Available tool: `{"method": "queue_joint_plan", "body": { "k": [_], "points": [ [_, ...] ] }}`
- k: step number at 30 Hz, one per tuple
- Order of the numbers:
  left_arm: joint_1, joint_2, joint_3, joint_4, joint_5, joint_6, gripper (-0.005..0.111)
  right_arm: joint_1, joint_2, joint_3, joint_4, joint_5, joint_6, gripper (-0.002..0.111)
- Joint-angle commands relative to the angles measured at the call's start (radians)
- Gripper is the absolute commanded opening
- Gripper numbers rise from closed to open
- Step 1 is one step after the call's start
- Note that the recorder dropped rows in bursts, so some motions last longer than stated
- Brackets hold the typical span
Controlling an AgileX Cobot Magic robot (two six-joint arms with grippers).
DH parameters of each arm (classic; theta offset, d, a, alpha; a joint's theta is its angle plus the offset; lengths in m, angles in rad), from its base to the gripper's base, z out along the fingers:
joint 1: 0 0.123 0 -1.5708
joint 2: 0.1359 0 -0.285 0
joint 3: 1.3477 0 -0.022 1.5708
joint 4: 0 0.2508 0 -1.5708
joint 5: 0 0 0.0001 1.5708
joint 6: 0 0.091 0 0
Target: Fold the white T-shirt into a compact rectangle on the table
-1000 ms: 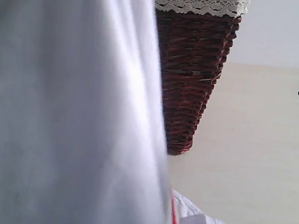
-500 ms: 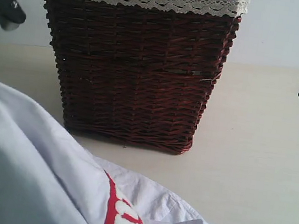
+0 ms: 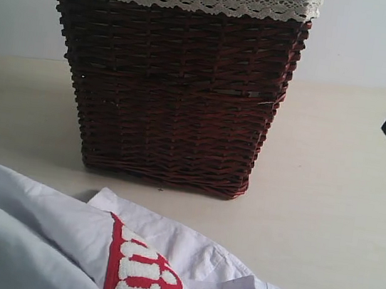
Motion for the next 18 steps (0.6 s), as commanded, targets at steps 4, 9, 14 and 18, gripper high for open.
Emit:
{"method": "queue_joint_plan", "body": {
  "k": [4, 9, 14, 18],
  "points": [
    [-0.094, -0.111, -0.247, -0.424, -0.041, 0.18, 0.086, 0.003, 0.119, -0.007, -0.084, 0.008, 0.086, 0.041],
    [-0.143, -0.167, -0.232, -0.856, -0.161, 0.419, 0.07, 0.003, 0.254, -0.007, -0.086, -0.12, -0.03, 0.037],
    [-0.264, -0.15, -0.03, -1.104, -0.345, 0.651, 0.021, 0.003, 0.308, -0.007, -0.077, -0.158, -0.101, 0.022],
    [-0.369, -0.122, 0.106, -1.224, -0.737, 0.823, 0.001, 0.003, 0.31, -0.007, -0.077, -0.154, -0.126, 0.007]
  ]
}}
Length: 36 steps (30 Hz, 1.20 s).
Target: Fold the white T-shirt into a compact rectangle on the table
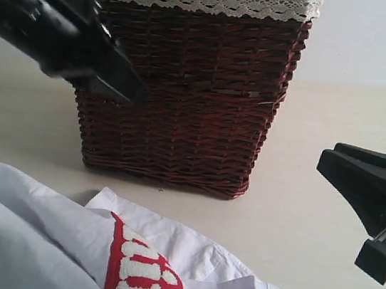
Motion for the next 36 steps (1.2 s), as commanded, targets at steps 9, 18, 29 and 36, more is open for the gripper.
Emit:
{"method": "queue_joint_plan", "body": {
  "k": [9, 18, 29, 36],
  "points": [
    [-0.187, 0.257, 0.117, -0.282, -1.006, 0.163, 0.0, 0.003, 0.003, -0.007, 0.001, -0.019, -0.047, 0.0],
    [-0.102, 0.613, -0.318, -0.346, -0.939, 0.124, 0.0, 0.003, 0.003, -0.007, -0.005, 0.017, -0.047, 0.0],
    [-0.121, 0.342, -0.084, -0.249, -0.73, 0.223, 0.0, 0.003, 0.047, -0.007, -0.051, 0.03, -0.01, 0.012],
    [-0.121, -0.105, 0.169, -0.249, -0.755, 0.224, 0.0, 0.083, 0.254, -0.046, -0.135, -0.017, 0.003, 0.03]
  ]
}}
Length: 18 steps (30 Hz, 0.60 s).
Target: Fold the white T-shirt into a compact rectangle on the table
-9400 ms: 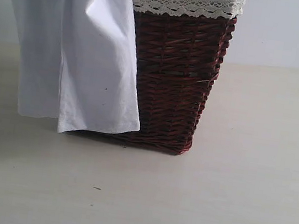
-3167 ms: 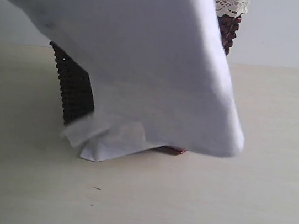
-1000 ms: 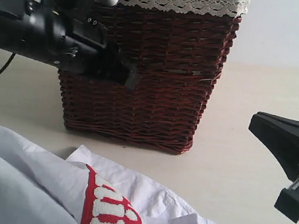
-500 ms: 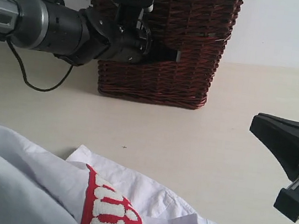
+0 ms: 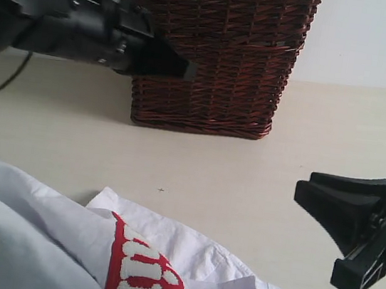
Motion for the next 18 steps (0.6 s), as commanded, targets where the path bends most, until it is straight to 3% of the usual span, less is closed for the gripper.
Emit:
{"method": "queue_joint_plan", "body": {
  "k": [1, 4, 7, 9, 12, 14, 15, 18],
  "points": [
    [-0.002, -0.319, 0.135, 0.002, -0.052, 0.009, 0.0, 0.082, 0.151, -0.063, -0.098, -0.021, 0.008, 0.03],
    [-0.002, -0.574, 0.212, -0.002, -0.103, 0.009, 0.0, 0.192, 0.312, -0.136, -0.223, 0.182, 0.103, 0.03],
    [-0.002, -0.716, 0.303, -0.002, -0.132, 0.009, 0.0, 0.283, 0.445, -0.189, -0.356, 0.306, 0.189, 0.03],
    [-0.002, -0.752, 0.35, -0.002, -0.165, 0.007, 0.0, 0.317, 0.485, -0.219, -0.445, 0.336, 0.257, 0.03],
    [-0.002, -0.752, 0.385, -0.002, -0.173, 0.003, 0.0, 0.324, 0.495, -0.231, -0.488, 0.533, 0.402, 0.036],
    [-0.002, -0.752, 0.4, -0.002, -0.173, 0.003, 0.0, 0.324, 0.508, -0.231, -0.591, 0.5, 0.526, 0.043],
    [-0.002, -0.752, 0.404, -0.002, -0.173, 0.003, 0.0, 0.324, 0.51, -0.231, -0.635, 0.402, 0.558, 0.044],
    [-0.002, -0.752, 0.404, -0.002, -0.176, 0.003, 0.0, 0.324, 0.5, -0.245, -0.635, 0.296, 0.573, 0.044]
  ]
}}
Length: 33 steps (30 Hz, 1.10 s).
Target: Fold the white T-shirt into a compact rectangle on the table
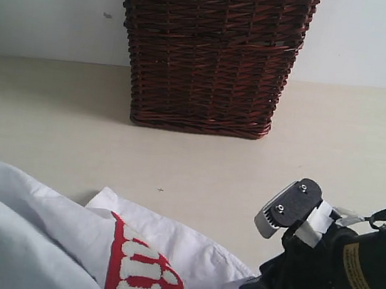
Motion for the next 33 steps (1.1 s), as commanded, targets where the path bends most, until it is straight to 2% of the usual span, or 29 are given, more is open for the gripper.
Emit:
{"method": "queue_joint_plan", "body": {
  "k": [1, 3, 5, 11, 17, 20, 23, 26, 29, 33],
  "points": [
    [-0.002, -0.001, 0.004, -0.002, -0.014, -0.004, 0.0, 0.003, -0.01, -0.021, -0.035, -0.152, 0.069, 0.044],
    [-0.002, -0.001, 0.004, -0.002, -0.014, -0.004, 0.0, 0.003, -0.019, -0.021, -0.035, -0.224, 0.076, 0.044],
    [-0.002, -0.001, 0.004, -0.002, -0.014, -0.004, 0.0, 0.003, -0.017, -0.021, -0.035, -0.223, 0.082, 0.043],
    [-0.002, -0.001, 0.004, -0.002, -0.007, -0.015, 0.0, 0.003, 0.036, 0.001, -0.035, 0.052, 0.188, 0.039],
    [-0.002, -0.001, 0.004, -0.002, 0.001, -0.015, 0.0, 0.003, 0.04, 0.001, -0.035, 0.1, 0.184, 0.039],
    [-0.002, -0.001, 0.004, -0.002, 0.001, -0.015, 0.0, 0.003, 0.042, 0.001, -0.035, 0.054, 0.184, 0.039],
    [-0.002, -0.001, 0.004, -0.002, 0.001, -0.015, 0.0, 0.003, 0.046, 0.001, -0.035, -0.077, 0.147, 0.038],
    [-0.002, -0.001, 0.004, -0.002, 0.001, -0.015, 0.0, 0.003, 0.046, 0.001, -0.035, -0.126, 0.13, 0.024],
    [-0.002, -0.001, 0.004, -0.002, 0.001, -0.015, 0.0, 0.003, 0.046, 0.001, -0.035, -0.126, 0.073, 0.0],
    [-0.002, -0.001, 0.004, -0.002, 0.001, -0.015, 0.0, 0.003, 0.039, -0.016, -0.035, -0.126, 0.069, 0.0]
  ]
}}
